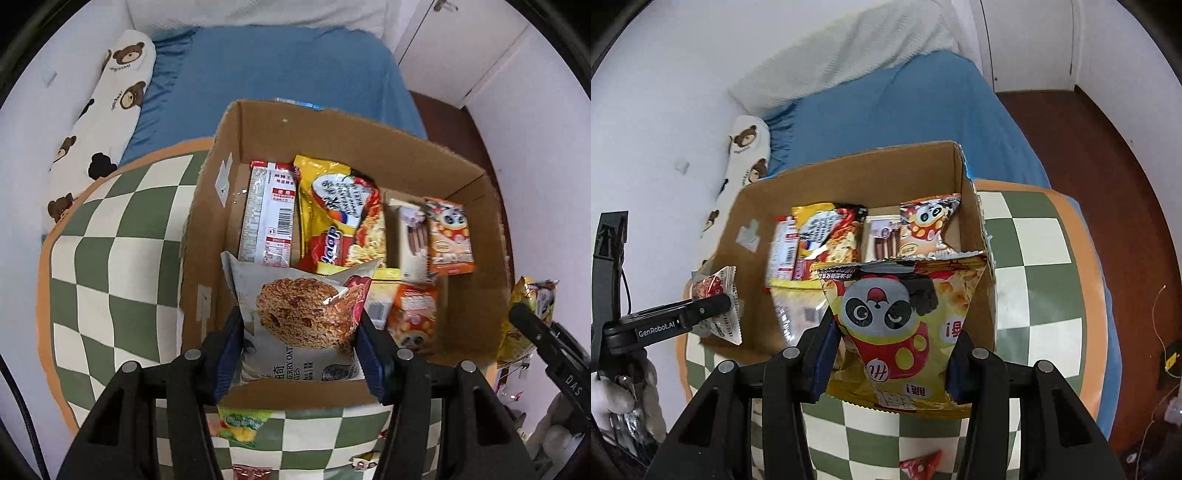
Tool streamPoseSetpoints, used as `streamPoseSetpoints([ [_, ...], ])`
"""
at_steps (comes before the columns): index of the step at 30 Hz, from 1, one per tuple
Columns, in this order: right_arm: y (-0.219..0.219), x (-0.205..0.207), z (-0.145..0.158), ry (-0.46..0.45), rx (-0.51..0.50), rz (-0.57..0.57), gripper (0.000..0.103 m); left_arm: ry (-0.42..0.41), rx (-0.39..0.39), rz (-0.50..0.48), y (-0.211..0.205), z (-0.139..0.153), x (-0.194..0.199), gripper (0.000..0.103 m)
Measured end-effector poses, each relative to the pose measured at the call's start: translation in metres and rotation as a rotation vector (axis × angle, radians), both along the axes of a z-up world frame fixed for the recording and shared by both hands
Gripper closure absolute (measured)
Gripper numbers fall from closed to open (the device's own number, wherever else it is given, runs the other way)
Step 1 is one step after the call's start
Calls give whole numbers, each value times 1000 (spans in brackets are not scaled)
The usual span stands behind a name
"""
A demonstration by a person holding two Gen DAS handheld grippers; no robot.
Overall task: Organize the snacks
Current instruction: 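Carry both packs over the box and open both tools, then withdraw both tools from the box back over the mat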
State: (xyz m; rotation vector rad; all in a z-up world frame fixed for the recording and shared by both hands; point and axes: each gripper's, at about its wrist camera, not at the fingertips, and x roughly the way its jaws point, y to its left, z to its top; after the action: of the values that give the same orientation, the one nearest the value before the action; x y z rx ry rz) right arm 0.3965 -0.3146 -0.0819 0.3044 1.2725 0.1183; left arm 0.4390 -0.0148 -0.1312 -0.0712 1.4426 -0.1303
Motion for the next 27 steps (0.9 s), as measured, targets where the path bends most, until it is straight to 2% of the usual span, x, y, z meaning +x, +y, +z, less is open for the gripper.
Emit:
streamPoseSetpoints([
  [6,0,18,-28,65,-15,6,53,88,10,-9,-3,-33,10,48],
  [9,1,24,-43,125,-18,19,51,131,7,-14,-3,-47,13,46],
  [10,2,25,-48,147,-20,19,44,150,-6,-8,-3,-52,13,45],
  [11,2,26,-53,167,-24,15,36,162,-22,0,-1,-55,14,36],
  [12,2,26,-55,174,-32,13,20,170,-33,7,0,-58,15,21],
  [13,3,27,-58,180,-46,21,14,173,-23,12,1,-59,16,15],
  [14,3,28,-60,183,-64,24,14,161,-16,7,0,-59,17,13],
  [18,7,30,-67,209,-102,45,8,143,-7,11,-2,-55,18,13],
  [27,12,26,-68,201,-127,37,7,109,22,19,0,-47,12,13],
])
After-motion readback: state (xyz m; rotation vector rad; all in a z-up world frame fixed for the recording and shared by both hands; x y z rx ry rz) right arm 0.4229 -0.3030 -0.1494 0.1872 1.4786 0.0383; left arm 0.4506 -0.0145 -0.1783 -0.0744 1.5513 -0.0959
